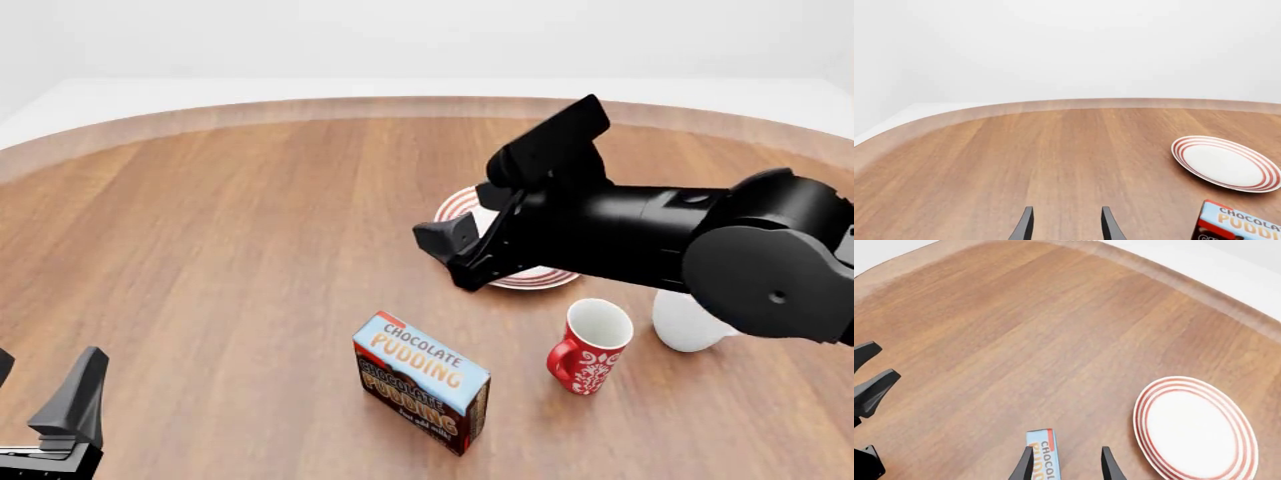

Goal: Put the chocolate pudding to the right of the plate.

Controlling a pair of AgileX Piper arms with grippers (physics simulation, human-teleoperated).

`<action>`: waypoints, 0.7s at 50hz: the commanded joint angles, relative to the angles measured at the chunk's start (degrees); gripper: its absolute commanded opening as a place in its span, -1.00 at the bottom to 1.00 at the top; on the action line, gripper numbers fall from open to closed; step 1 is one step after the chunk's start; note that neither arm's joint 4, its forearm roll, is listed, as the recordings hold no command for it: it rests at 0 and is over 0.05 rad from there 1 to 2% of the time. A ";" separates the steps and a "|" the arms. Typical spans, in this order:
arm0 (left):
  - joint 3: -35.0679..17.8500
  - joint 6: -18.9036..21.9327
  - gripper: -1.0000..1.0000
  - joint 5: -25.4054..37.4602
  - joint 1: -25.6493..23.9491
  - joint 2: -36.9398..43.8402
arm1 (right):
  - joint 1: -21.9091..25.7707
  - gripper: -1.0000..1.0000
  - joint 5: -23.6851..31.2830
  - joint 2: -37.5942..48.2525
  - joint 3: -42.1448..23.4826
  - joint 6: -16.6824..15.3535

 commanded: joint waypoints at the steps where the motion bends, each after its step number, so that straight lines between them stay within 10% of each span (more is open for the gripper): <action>1: 0.00 0.00 1.00 0.00 0.00 0.00 | 4.40 1.00 4.39 2.12 -4.04 2.69; 35: 0.00 0.00 1.00 0.00 0.00 0.00 | 6.50 1.00 9.74 3.10 -3.92 5.99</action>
